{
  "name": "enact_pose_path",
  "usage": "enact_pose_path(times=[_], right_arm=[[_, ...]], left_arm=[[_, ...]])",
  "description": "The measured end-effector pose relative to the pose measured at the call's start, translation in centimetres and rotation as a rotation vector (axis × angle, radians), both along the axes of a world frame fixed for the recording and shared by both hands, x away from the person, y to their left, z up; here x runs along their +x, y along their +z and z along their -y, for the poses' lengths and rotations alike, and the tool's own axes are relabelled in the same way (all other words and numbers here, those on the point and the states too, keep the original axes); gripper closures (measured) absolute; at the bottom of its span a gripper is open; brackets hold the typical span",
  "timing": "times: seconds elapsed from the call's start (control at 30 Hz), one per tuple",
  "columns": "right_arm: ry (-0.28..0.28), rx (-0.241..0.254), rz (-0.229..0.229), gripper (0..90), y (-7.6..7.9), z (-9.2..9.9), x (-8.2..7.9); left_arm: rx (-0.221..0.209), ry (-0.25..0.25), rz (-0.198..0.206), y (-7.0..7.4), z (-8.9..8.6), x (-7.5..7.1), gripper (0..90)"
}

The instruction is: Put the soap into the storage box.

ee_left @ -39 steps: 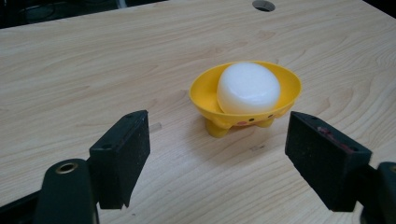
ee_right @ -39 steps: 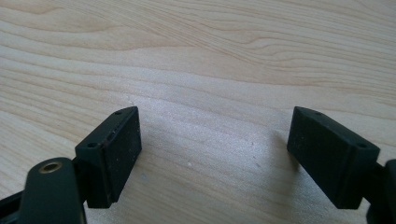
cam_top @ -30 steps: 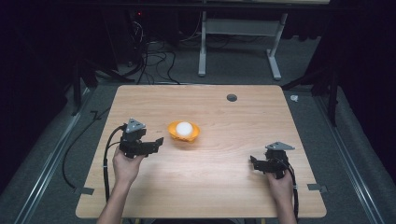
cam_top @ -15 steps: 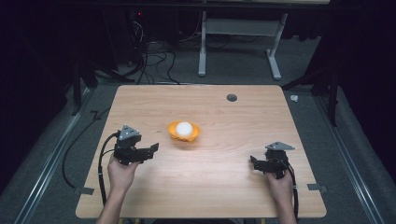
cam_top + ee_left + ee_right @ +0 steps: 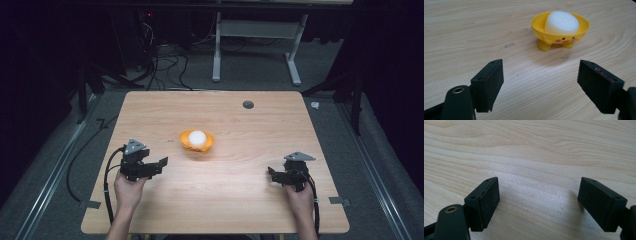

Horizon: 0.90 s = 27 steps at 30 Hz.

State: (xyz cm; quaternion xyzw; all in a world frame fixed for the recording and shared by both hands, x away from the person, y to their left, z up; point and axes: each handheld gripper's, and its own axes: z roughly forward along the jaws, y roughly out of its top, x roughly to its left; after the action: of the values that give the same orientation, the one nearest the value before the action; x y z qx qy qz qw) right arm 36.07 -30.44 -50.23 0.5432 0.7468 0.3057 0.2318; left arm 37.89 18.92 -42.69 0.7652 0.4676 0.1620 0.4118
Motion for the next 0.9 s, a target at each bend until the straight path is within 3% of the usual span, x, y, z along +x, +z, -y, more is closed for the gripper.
enact_pose_path(times=[0.6,0.9], right_arm=[[-0.001,0.001,0.0,18.5,0.0,0.0,0.0],[0.0,0.0,0.0,18.6,0.0,0.0,0.0]], left_arm=[[-0.021,0.035,-0.04,-1.8,-0.9,-0.4,21.7],[-0.016,0.049,-0.086,-3.2,-1.1,-0.1,21.6]])
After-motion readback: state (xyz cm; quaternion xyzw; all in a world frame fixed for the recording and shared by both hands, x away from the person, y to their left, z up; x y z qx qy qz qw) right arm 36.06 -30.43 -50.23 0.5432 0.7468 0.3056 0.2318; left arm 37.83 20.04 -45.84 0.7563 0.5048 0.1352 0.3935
